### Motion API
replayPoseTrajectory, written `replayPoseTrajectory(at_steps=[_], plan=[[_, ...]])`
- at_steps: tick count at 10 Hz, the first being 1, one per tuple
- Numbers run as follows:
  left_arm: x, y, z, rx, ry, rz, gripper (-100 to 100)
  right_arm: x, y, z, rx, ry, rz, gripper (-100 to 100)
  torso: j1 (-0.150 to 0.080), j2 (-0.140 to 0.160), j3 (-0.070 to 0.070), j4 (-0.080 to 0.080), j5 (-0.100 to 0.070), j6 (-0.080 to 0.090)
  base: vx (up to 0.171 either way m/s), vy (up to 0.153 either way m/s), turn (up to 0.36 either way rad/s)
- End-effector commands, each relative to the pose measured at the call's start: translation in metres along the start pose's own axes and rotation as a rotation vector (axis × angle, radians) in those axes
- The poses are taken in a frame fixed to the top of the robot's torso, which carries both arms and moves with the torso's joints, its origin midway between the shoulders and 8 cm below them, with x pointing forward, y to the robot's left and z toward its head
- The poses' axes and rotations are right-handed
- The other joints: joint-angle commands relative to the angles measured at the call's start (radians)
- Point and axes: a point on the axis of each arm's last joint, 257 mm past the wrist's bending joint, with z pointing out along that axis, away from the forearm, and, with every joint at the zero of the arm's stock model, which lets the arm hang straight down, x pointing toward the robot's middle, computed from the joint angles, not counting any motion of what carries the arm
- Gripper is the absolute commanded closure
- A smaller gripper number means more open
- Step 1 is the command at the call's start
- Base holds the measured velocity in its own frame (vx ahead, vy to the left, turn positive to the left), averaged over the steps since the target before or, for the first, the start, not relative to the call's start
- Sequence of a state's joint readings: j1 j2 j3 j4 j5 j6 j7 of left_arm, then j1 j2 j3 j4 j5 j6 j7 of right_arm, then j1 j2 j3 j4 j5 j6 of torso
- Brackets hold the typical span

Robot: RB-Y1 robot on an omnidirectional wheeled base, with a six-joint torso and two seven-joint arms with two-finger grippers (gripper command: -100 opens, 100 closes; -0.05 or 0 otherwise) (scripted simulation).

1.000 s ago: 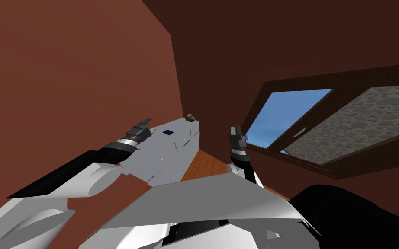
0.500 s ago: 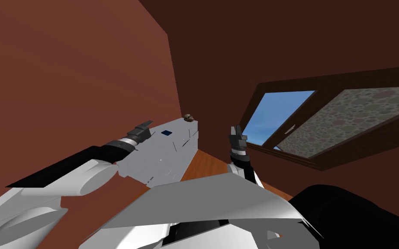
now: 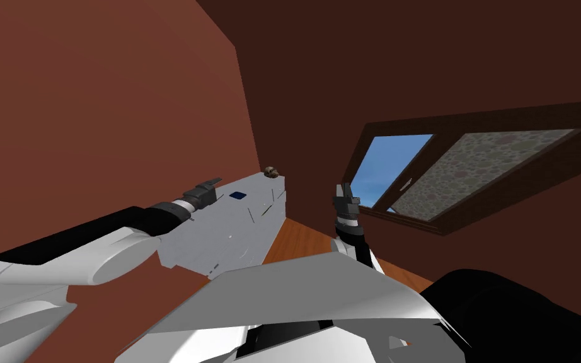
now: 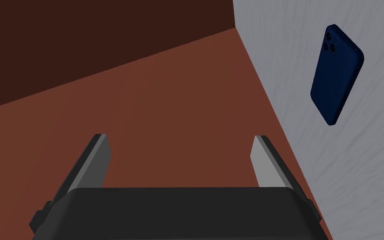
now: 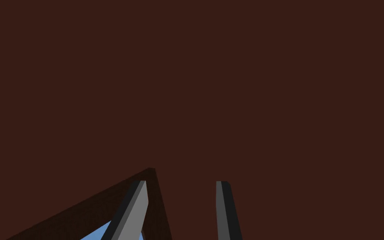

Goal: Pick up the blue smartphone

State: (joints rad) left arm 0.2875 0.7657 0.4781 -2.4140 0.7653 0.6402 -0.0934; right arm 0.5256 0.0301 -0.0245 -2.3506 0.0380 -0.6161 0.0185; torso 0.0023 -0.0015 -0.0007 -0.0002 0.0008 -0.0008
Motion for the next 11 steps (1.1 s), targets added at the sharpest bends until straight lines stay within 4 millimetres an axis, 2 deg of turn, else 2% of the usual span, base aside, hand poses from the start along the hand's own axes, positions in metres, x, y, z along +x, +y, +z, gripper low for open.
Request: replayPoseTrajectory(at_steps=[1, 2, 4, 5, 7, 8, 10, 11], plan=[[0.001, 0.011, 0.000, -0.045, 0.006, -0.001, -100, 0.000, 0.000, 0.000, 0.000, 0.000, 0.000, 0, 0.000, 0.000, 0.000, 0.000, 0.000, 0.000, -0.002, 0.011, 0.025], [-0.006, 0.014, -0.001, -0.078, 0.015, -0.003, -100, 0.000, 0.000, 0.000, 0.000, 0.000, 0.000, 0, 0.000, 0.000, 0.000, 0.000, 0.000, 0.000, 0.005, 0.014, -0.140], [-0.005, 0.027, -0.002, -0.128, 0.020, -0.003, -100, 0.000, 0.000, 0.000, 0.000, 0.000, 0.000, 0, 0.000, 0.000, 0.000, 0.000, 0.000, 0.000, 0.003, 0.017, -0.082], [-0.013, 0.030, -0.003, -0.163, 0.027, -0.005, -100, 0.000, 0.000, 0.000, 0.000, 0.000, 0.000, 0, 0.000, 0.000, 0.000, 0.000, 0.000, 0.000, 0.015, 0.013, -0.221], [-0.012, 0.043, -0.006, -0.213, 0.033, -0.006, -100, 0.000, 0.000, 0.000, 0.000, 0.000, 0.000, 0, 0.000, -0.001, -0.001, 0.000, 0.000, 0.000, 0.010, 0.016, -0.028], [-0.020, 0.046, -0.008, -0.248, 0.039, -0.011, -100, 0.000, 0.000, 0.000, 0.000, 0.000, 0.000, 0, -0.001, 0.000, 0.000, 0.000, 0.000, 0.000, 0.018, 0.012, -0.160], [-0.019, 0.058, -0.011, -0.298, 0.044, -0.010, -100, 0.000, 0.000, 0.000, 0.000, 0.000, 0.000, 0, 0.000, -0.001, -0.001, 0.000, 0.000, 0.000, 0.014, 0.018, -0.063], [-0.027, 0.062, -0.014, -0.335, 0.049, -0.017, -100, 0.000, 0.000, 0.000, 0.000, 0.000, 0.000, 0, 0.000, -0.001, 0.000, 0.000, 0.000, 0.000, 0.023, 0.016, -0.179]])
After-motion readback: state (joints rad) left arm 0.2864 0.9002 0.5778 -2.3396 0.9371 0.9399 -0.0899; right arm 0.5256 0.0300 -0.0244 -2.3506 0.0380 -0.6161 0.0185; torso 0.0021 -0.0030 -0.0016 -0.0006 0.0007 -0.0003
